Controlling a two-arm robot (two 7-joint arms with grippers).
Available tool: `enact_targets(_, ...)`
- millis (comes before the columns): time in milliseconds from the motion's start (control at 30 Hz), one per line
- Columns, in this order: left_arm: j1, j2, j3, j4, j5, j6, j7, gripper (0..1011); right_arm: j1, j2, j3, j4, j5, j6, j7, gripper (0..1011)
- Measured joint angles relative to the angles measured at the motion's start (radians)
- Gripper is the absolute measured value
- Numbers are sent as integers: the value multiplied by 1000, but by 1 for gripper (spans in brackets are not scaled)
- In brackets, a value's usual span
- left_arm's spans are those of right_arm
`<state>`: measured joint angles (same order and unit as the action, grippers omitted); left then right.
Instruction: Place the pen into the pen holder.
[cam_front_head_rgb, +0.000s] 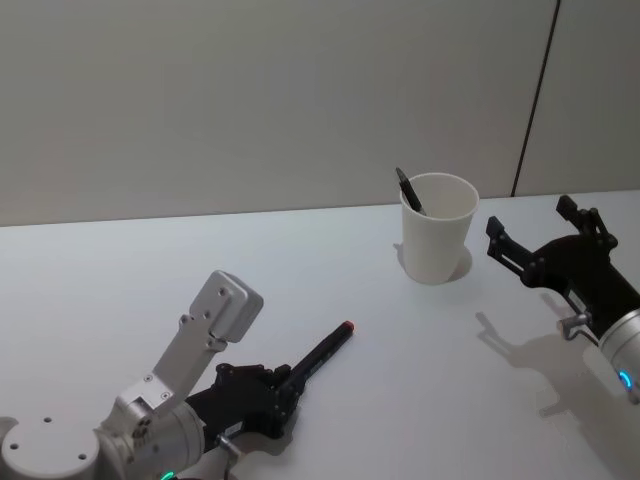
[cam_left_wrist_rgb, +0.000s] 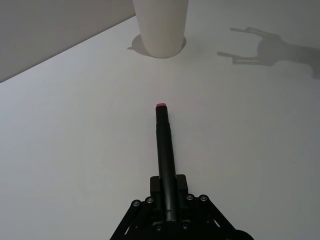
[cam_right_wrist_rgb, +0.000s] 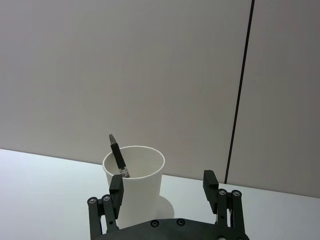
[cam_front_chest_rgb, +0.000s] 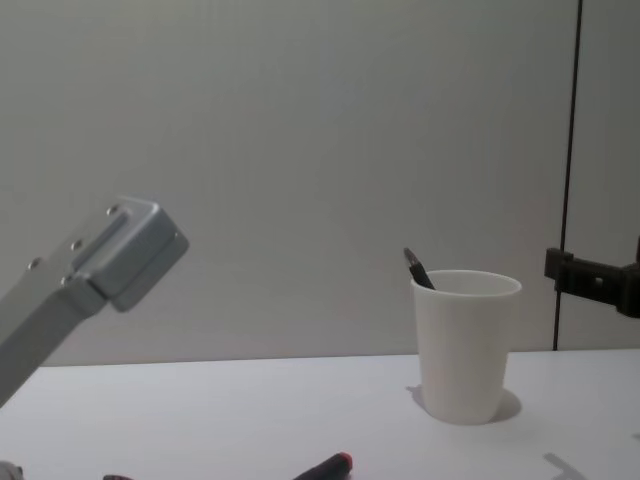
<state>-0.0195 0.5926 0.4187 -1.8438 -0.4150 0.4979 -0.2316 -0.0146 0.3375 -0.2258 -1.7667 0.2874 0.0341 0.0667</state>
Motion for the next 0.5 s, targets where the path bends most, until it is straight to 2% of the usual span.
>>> enact_targets(333, 6, 1, -9, -1, -11, -62, 21, 177, 0, 0, 0, 0, 0, 0, 0, 1001)
enact_targets(500, 9, 0, -18, -3, -18, -130, 44, 177, 0, 0, 0, 0, 0, 0, 0, 1002)
